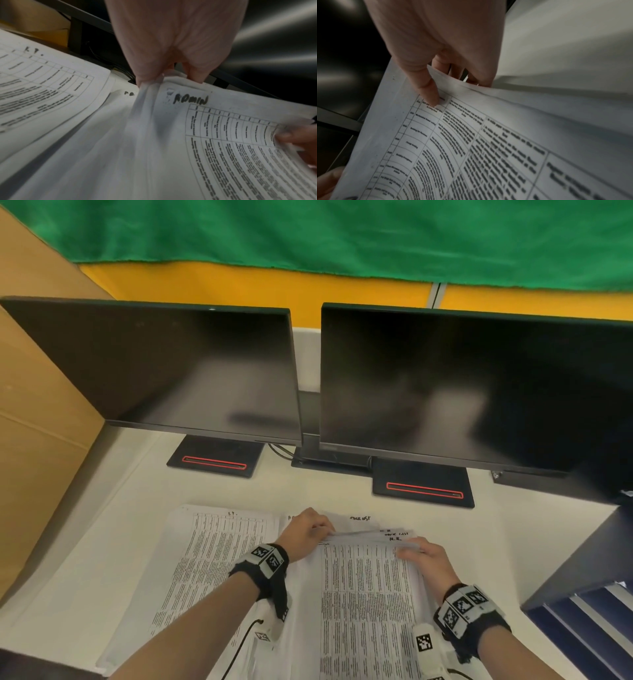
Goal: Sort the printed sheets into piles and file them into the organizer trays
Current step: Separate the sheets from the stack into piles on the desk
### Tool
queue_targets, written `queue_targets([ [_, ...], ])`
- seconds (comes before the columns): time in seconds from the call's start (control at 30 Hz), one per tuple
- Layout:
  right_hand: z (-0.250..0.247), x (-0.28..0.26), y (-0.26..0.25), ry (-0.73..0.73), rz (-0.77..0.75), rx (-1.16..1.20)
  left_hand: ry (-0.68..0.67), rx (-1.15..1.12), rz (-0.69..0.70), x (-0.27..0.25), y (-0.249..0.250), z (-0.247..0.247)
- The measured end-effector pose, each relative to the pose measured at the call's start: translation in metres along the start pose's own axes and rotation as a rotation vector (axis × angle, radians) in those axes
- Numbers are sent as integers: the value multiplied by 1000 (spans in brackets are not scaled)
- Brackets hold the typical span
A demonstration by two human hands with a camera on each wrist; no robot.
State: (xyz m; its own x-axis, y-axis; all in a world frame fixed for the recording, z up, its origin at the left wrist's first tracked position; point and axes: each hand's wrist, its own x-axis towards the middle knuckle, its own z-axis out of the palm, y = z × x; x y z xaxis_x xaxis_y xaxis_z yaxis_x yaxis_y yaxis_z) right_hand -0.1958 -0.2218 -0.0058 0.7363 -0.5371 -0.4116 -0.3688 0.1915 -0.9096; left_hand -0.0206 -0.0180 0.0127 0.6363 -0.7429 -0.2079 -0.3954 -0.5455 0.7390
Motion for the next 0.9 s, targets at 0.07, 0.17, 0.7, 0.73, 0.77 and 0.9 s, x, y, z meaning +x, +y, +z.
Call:
queue_targets([
  [0.07, 0, 3, 0, 10, -26, -17, 1, -29, -1, 0, -4, 1],
  [0.17, 0, 7, -1, 10, -62, -16, -11, -29, 8, 3, -3, 4],
  [0.7, -2, 0, -7, -33, -91, -56, 116, 50, -58, 15, -4, 4],
  [0.73, -2, 0, -7, -30, -88, -58, 124, 103, -83, 17, -4, 1],
  [0.77, -3, 1, -5, -27, -91, -62, 131, 157, -93, 18, -5, -1],
  [0.9, -3, 3, -2, -20, -108, -115, 179, 385, -41, 18, -1, -9],
])
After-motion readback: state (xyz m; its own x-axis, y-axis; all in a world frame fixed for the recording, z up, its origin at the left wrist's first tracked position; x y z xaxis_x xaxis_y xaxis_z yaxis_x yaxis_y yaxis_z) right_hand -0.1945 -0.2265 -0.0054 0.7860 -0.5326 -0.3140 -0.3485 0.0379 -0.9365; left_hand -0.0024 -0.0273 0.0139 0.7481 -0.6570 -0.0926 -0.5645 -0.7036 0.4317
